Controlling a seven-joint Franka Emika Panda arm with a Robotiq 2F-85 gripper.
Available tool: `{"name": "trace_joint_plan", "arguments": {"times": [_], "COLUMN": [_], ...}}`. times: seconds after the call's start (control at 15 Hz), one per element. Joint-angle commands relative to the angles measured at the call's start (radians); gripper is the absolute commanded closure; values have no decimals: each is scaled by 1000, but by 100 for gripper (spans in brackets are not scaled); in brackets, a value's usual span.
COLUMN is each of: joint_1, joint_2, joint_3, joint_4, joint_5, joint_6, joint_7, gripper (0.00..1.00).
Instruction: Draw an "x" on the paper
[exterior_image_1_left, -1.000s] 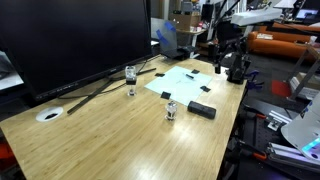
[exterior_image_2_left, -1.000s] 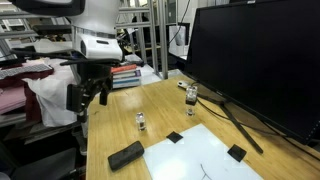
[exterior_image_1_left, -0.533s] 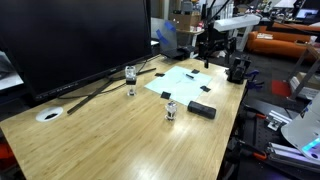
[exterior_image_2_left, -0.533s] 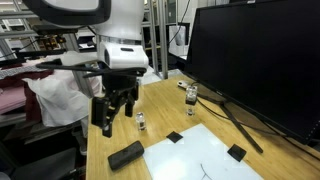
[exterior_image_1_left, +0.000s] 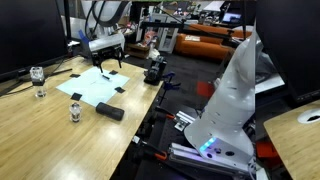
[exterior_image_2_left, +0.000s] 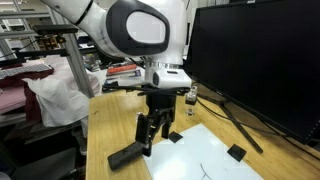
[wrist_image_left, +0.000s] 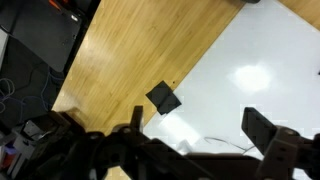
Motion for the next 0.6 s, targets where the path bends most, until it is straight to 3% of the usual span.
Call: {"name": "trace_joint_plan", "arguments": {"times": [0.0, 0.53], "joint_1": [39, 45], "joint_2": [8, -18], "joint_3": [-39, -39], "joint_4": [3, -8], "joint_5": [5, 3], "joint_6": [-2, -4], "joint_7": [-4, -3], "gripper": [0, 0]}}
